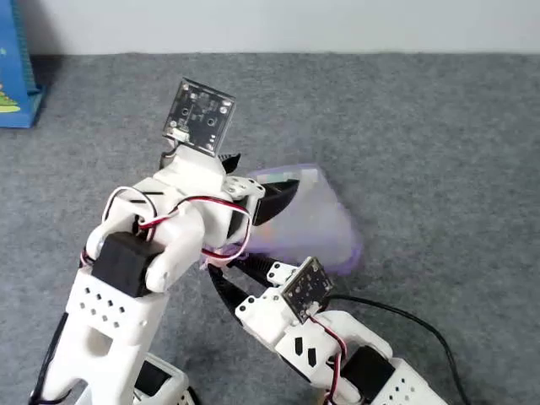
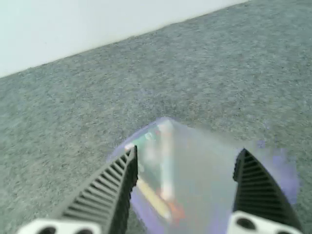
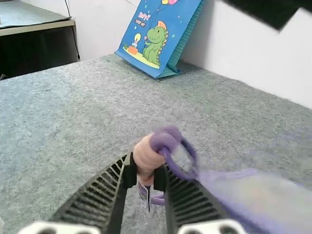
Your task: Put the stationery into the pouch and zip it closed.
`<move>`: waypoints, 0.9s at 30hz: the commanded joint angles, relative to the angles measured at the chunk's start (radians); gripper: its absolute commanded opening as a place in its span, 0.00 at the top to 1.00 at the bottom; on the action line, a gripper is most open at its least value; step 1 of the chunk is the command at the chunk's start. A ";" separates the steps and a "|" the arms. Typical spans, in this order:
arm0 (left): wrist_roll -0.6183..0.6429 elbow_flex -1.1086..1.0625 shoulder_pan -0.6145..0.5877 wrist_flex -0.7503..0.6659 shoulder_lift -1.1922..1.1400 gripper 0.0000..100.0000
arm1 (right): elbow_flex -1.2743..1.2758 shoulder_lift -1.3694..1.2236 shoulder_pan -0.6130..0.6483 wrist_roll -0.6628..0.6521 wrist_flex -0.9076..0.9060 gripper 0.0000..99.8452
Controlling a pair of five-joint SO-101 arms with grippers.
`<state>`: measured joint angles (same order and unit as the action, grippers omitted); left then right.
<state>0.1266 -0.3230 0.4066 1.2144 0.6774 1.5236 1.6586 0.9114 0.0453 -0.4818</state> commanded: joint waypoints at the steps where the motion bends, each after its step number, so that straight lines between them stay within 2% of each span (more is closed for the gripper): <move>1: -0.011 0.059 0.011 -0.028 0.009 0.69 | -0.008 0.021 -0.004 -0.011 -0.004 0.99; 5: -0.044 0.062 -0.014 -0.002 0.014 0.69 | -0.008 0.021 -0.007 -0.011 -0.004 0.99; 11: -0.095 0.077 -0.173 0.106 0.150 0.69 | -0.043 0.030 -0.079 -0.048 -0.015 0.99; 14: -0.160 0.056 -0.264 0.152 0.244 0.69 | -0.144 0.030 -0.133 -0.044 -0.128 0.99; 20: -0.287 -0.133 -0.350 0.152 0.388 0.69 | -0.374 0.031 -0.154 -0.008 -0.375 0.99; 27: -0.347 -0.364 -0.348 0.100 0.534 0.69 | -0.571 0.021 -0.151 -0.009 -0.475 0.99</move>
<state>-0.2018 -0.6544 0.0614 1.3495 1.1393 1.0879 1.6709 0.7595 0.0284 -0.9436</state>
